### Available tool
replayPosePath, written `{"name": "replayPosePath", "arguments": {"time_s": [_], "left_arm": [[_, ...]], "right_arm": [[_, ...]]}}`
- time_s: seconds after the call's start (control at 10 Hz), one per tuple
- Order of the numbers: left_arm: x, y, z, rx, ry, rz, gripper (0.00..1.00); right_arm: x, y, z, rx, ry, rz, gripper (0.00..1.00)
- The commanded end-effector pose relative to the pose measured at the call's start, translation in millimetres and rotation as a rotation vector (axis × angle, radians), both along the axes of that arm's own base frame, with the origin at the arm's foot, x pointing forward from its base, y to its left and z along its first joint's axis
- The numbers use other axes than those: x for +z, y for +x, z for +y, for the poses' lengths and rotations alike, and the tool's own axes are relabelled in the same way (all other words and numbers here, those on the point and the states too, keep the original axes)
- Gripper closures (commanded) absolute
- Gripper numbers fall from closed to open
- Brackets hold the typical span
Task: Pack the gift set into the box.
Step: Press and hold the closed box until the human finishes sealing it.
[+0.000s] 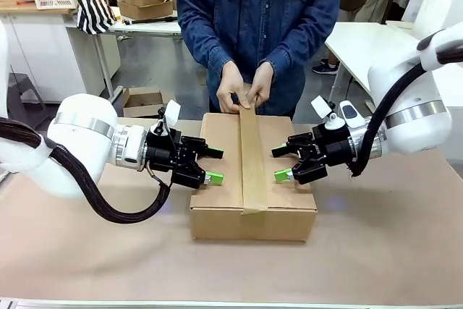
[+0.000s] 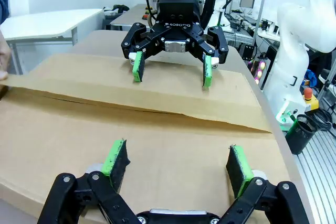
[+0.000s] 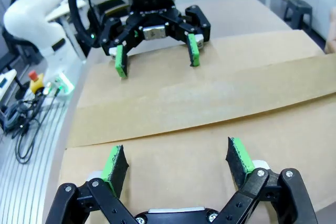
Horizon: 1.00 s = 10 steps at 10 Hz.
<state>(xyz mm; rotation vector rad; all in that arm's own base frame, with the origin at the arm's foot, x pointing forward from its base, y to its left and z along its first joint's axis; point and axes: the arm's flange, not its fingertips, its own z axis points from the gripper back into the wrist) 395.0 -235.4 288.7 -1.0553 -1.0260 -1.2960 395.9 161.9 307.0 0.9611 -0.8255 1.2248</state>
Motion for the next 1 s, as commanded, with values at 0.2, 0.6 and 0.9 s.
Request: {"name": "replayPosePath", "arguments": {"time_s": [0.2,0.6,0.9], "left_arm": [[-4.5,0.2,1.4,0.001,-0.001,0.01,0.0],[-4.5,0.2,1.4,0.001,-0.001,0.01,0.0],[-4.5,0.2,1.4,0.001,-0.001,0.01,0.0]], "right_arm": [[-4.6,-1.6,-0.5,-0.01,-0.003,0.016,0.0],[-4.6,-1.6,-0.5,-0.01,-0.003,0.016,0.0],[-4.6,-1.6,-0.5,-0.01,-0.003,0.016,0.0]]}}
